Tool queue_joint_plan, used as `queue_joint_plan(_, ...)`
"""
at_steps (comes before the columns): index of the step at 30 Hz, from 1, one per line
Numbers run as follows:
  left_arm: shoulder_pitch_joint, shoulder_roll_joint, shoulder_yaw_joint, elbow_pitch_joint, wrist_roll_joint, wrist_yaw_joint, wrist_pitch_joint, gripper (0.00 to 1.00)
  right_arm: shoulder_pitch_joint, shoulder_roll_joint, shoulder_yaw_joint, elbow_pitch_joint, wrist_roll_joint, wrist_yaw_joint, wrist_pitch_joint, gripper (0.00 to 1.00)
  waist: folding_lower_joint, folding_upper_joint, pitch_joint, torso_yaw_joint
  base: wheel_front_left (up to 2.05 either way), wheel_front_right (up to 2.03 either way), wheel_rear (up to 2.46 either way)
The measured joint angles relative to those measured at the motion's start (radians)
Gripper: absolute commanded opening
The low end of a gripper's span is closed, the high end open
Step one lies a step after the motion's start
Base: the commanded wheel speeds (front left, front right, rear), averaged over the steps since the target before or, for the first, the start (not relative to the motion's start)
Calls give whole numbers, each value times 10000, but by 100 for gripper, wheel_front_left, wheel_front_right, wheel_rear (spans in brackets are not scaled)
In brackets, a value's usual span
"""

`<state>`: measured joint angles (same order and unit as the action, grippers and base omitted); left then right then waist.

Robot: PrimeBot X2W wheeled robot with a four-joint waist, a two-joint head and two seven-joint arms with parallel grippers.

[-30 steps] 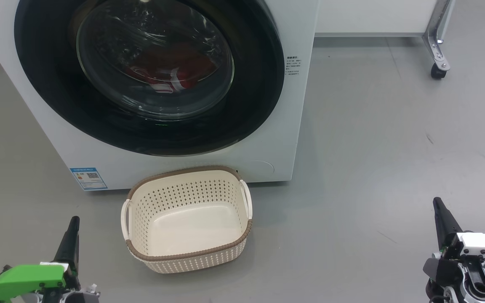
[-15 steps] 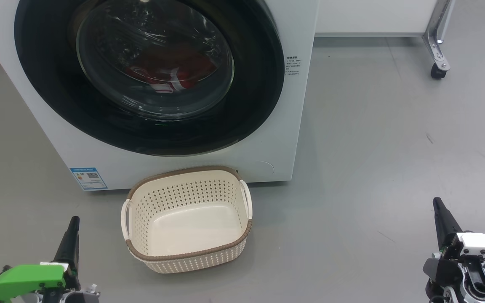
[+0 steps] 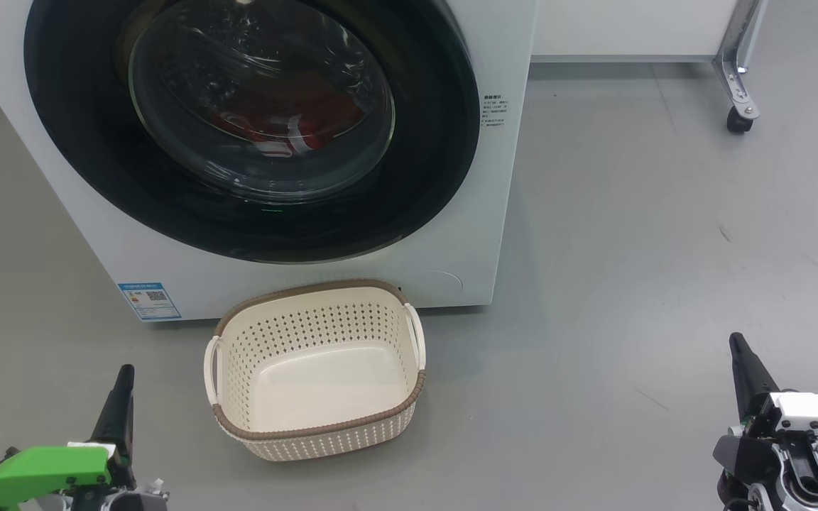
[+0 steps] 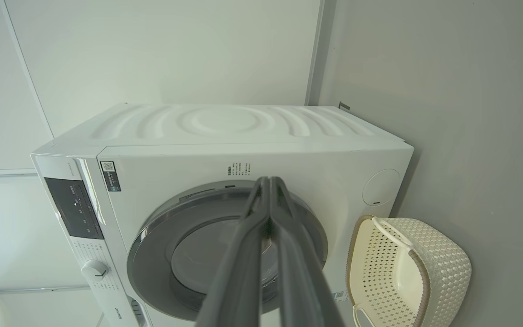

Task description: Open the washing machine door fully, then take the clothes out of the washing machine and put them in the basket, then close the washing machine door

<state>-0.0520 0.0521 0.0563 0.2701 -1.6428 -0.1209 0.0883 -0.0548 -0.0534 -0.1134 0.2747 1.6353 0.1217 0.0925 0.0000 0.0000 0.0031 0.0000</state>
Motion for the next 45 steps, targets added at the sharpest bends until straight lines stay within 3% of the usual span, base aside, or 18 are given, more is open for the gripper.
queue_joint_plan(11,37,-35,-4,92,-2,10,-2,0,42,29,4,77,2,-6,0,0,0,0,0,0,0,0,0)
queue_joint_plan(12,104,-79,-13,203,-2,15,-2,100,112,82,6,190,2,-10,0,100,0,0,-1,-1,0,0,0)
queue_joint_plan(31,355,-226,-167,136,111,15,-295,100,428,153,151,305,-472,-12,-253,100,0,0,17,16,0,0,0)
queue_joint_plan(45,276,98,-625,-48,1827,15,-941,100,337,-330,665,255,-2148,-10,-918,100,0,0,35,32,0,0,0)
